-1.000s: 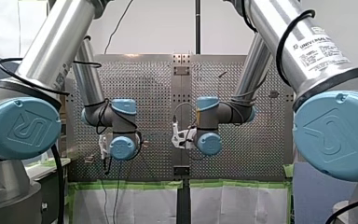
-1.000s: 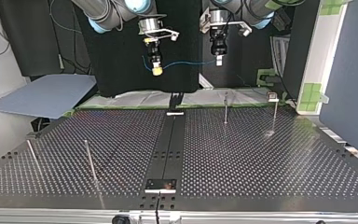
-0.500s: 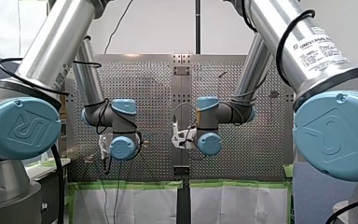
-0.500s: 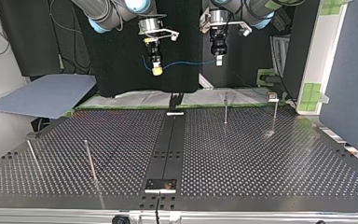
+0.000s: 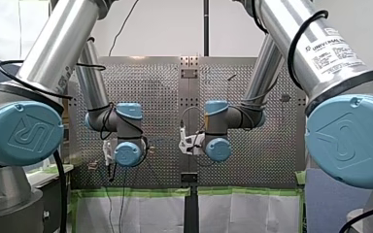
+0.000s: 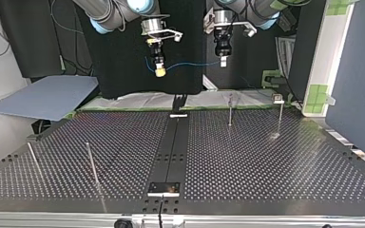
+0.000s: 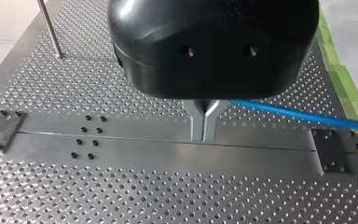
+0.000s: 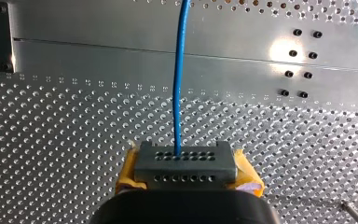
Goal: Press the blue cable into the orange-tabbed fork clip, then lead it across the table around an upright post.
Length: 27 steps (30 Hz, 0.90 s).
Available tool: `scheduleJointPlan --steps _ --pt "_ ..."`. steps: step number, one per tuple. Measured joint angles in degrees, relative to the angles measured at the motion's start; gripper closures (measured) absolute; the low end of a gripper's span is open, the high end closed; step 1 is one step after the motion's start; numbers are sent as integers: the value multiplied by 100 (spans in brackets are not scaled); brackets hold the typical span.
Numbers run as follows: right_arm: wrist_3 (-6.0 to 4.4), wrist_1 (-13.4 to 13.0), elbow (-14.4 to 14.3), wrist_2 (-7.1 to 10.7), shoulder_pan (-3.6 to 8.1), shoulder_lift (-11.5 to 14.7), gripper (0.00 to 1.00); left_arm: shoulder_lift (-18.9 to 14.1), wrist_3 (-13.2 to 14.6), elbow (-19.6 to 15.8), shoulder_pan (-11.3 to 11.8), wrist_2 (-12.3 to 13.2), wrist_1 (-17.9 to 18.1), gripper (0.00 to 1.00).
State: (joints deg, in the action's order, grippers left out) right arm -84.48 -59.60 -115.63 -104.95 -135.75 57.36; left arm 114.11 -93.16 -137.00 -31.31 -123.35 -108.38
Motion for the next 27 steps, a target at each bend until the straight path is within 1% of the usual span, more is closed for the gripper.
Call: scheduleJointPlan --steps 6,9,14,27 --pt "0 4 0 0 2 3 100 29 -4 -3 -21 -13 -32 98" --pt "0 7 0 0 6 6 100 144 -7 -7 -90 -23 -102 98" --pt "0 8 0 0 8 9 100 347 -9 -8 -128 -26 -136 98" --pt "0 9 0 0 9 9 100 386 -9 -9 -132 -27 -141 98"
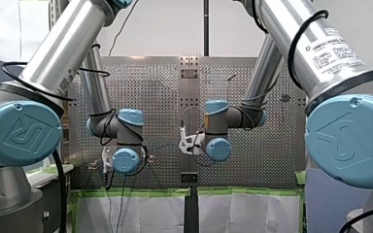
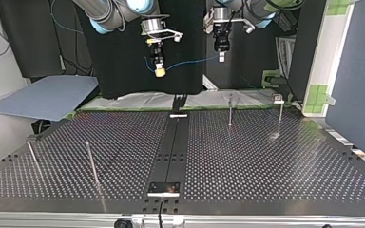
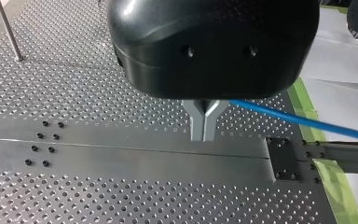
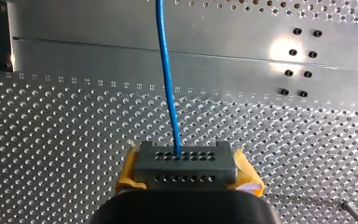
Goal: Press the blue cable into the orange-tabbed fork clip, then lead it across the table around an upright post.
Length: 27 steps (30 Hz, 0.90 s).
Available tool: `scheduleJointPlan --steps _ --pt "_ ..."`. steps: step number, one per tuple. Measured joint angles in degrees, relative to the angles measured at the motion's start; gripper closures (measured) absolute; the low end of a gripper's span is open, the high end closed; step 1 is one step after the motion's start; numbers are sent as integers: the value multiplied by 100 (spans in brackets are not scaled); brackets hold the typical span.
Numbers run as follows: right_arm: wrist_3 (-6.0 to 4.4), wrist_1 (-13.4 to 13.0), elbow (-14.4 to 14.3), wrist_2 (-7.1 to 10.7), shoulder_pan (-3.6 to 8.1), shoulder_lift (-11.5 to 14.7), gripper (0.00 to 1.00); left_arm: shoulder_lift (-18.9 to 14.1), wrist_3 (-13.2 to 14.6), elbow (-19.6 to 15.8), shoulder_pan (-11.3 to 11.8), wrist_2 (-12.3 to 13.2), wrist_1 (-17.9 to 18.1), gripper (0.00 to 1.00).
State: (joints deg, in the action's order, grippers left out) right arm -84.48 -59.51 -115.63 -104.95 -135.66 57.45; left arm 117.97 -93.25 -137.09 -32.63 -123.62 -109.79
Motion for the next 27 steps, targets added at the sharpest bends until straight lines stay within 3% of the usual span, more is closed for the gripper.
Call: scheduleJointPlan --steps 6,10,13,17,22,27 --pt "-33 37 -28 -39 -36 -35 100 1 0 0 0 0 0 98" --pt "-84 235 -55 -167 -218 -236 100 1 0 0 0 0 0 98" --pt "-94 424 -59 -199 -288 -423 100 1 0 0 0 0 0 98" --pt "-96 649 -60 -209 -311 -681 100 1 0 0 0 0 0 98" --pt "-97 728 -62 -211 -315 -997 100 1 0 0 0 0 0 98" --pt "-97 737 -61 -211 -316 -1086 100 1 0 0 0 0 0 98"
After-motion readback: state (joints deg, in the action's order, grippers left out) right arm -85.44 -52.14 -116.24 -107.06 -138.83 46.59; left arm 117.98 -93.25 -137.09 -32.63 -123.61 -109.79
